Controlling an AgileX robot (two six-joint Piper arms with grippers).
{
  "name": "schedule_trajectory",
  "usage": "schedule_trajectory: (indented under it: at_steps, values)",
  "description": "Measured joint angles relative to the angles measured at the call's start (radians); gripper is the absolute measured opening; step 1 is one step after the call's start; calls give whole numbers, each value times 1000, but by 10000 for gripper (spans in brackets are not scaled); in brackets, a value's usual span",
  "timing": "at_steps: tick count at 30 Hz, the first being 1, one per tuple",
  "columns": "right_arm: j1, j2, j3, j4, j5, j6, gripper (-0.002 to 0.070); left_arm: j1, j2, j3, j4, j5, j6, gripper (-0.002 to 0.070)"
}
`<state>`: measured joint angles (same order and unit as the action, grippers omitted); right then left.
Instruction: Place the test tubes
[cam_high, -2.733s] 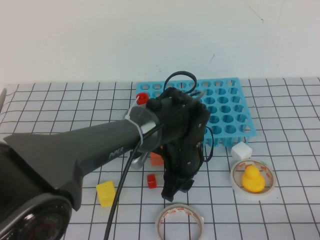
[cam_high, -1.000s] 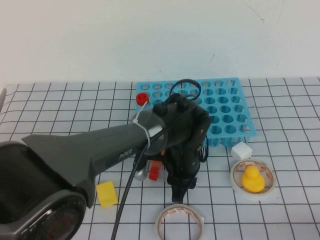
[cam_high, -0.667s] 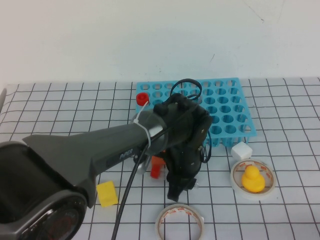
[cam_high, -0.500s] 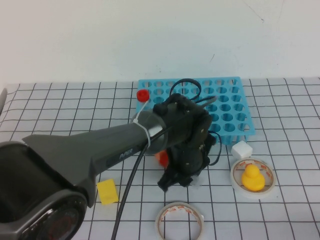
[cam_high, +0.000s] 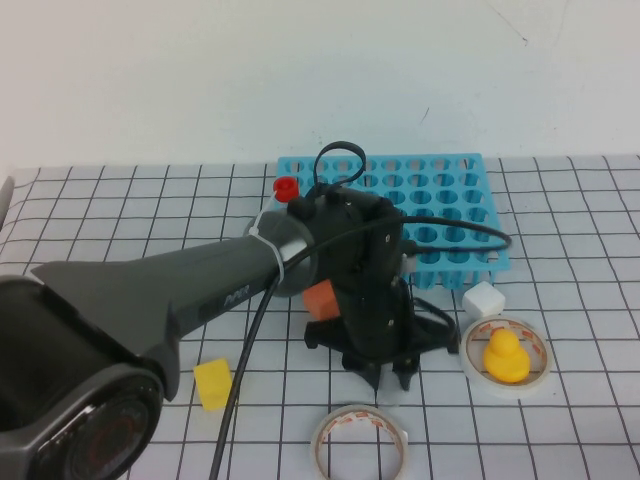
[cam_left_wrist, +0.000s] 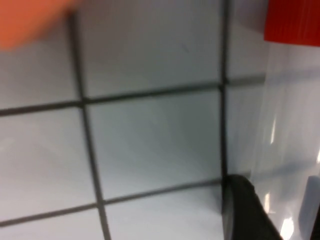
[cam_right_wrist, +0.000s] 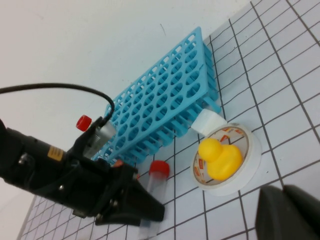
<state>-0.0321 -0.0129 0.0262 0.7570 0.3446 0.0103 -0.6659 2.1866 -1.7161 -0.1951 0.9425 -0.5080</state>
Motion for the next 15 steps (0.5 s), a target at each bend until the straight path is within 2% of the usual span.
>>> schedule_trajectory:
  at_steps: [7, 12, 15]
  values:
    - [0, 0, 0, 0, 0, 0, -1, 0, -5, 0, -63, 147, 381, 217]
    - [0, 0, 0, 0, 0, 0, -1, 0, -82, 2, 22, 169, 537, 217]
    - [0, 0, 0, 0, 5, -1, -1, -2, -165, 4, 125, 169, 580, 217]
